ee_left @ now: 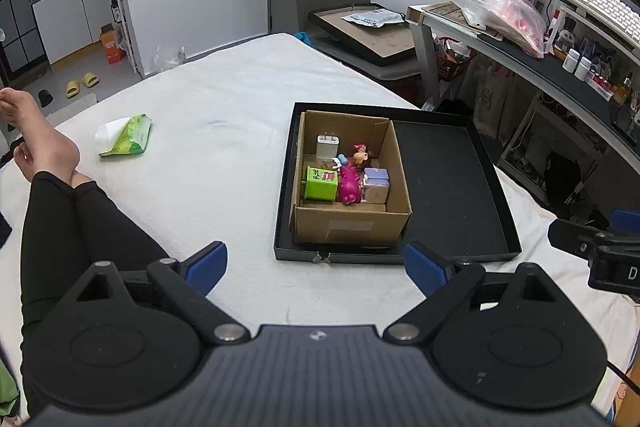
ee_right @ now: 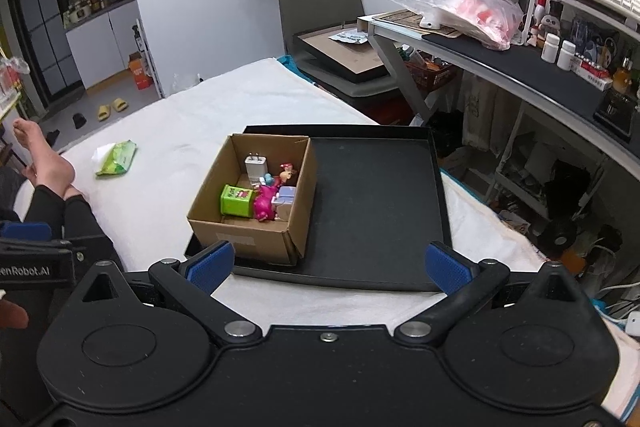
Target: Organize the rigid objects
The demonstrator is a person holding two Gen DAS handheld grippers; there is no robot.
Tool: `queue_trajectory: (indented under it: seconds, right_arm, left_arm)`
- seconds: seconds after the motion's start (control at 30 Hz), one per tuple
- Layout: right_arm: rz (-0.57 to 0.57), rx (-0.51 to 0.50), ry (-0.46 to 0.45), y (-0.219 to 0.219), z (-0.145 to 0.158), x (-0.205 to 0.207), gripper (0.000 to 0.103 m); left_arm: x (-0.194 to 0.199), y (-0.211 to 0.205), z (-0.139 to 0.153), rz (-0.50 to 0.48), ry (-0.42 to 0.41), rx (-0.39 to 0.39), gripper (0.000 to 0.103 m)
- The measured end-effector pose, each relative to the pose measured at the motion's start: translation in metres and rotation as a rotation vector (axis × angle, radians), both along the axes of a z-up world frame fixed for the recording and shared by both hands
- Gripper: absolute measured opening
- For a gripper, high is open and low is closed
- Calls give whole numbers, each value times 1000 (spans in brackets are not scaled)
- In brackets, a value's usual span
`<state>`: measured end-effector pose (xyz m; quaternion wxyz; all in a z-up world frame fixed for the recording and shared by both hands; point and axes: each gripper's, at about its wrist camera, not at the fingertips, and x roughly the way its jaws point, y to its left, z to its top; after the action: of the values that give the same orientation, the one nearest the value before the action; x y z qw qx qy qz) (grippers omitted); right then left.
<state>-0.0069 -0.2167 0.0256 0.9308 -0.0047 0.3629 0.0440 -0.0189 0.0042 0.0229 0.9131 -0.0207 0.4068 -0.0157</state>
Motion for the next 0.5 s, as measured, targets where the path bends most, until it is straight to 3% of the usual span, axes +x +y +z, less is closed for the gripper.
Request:
queue_trajectory:
  seconds: [0.5]
  right_arm:
    - [-22, 10, 2, -8, -4, 0, 103]
  left_arm:
    - [1, -9, -5, -19, 15, 22, 95]
